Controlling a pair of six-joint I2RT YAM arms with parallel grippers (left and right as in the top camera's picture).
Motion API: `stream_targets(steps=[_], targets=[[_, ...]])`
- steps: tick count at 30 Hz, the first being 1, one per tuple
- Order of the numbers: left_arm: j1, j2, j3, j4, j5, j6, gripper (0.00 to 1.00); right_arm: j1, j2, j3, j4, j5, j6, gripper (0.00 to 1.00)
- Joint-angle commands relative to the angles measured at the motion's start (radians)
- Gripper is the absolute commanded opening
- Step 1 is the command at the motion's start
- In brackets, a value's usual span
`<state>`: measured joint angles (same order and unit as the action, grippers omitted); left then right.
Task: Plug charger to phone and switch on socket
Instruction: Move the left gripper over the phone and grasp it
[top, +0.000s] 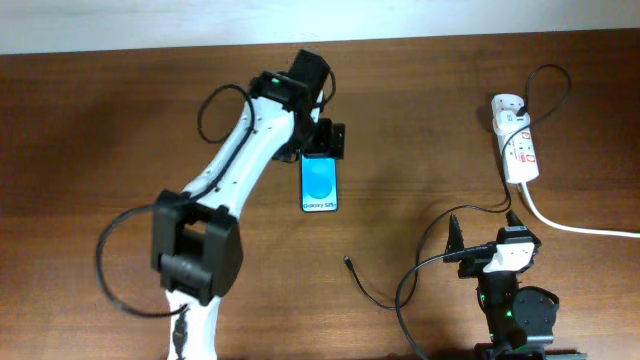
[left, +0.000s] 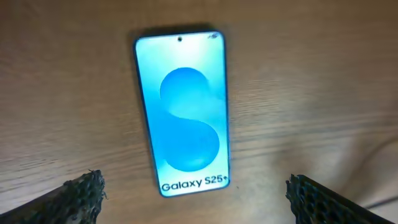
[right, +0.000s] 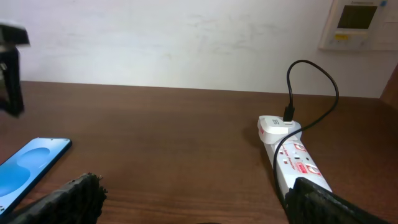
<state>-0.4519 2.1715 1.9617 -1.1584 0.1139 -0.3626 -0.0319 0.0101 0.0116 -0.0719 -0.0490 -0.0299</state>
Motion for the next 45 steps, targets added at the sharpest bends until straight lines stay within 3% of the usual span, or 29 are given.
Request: stream_targets(steps=[1, 8, 14, 22, 28, 45], targets=[[-0.006, 0.066, 0.016, 0.0, -0.017, -0.05, 0.99, 0.006, -0.006, -0.006, -0.004, 0.001, 0.004, 0.98], [-0.012, 0.124, 0.017, 0.058, -0.046, -0.111, 0.99, 0.006, -0.006, -0.006, -0.004, 0.001, 0.004, 0.98], [-0.078, 0.135, 0.017, 0.089, -0.227, -0.206, 0.99, 0.006, -0.006, -0.006, -0.004, 0.001, 0.004, 0.98], [-0.076, 0.189, 0.016, 0.105, -0.208, -0.196, 0.99, 0.006, -0.006, -0.006, -0.004, 0.001, 0.004, 0.98], [-0.076, 0.191, 0.016, 0.109, -0.157, -0.111, 0.99, 0.006, -0.006, -0.006, -0.004, 0.001, 0.004, 0.98], [-0.047, 0.275, 0.016, 0.087, -0.135, -0.111, 0.99, 0.006, -0.006, -0.006, -0.004, 0.001, 0.004, 0.98]])
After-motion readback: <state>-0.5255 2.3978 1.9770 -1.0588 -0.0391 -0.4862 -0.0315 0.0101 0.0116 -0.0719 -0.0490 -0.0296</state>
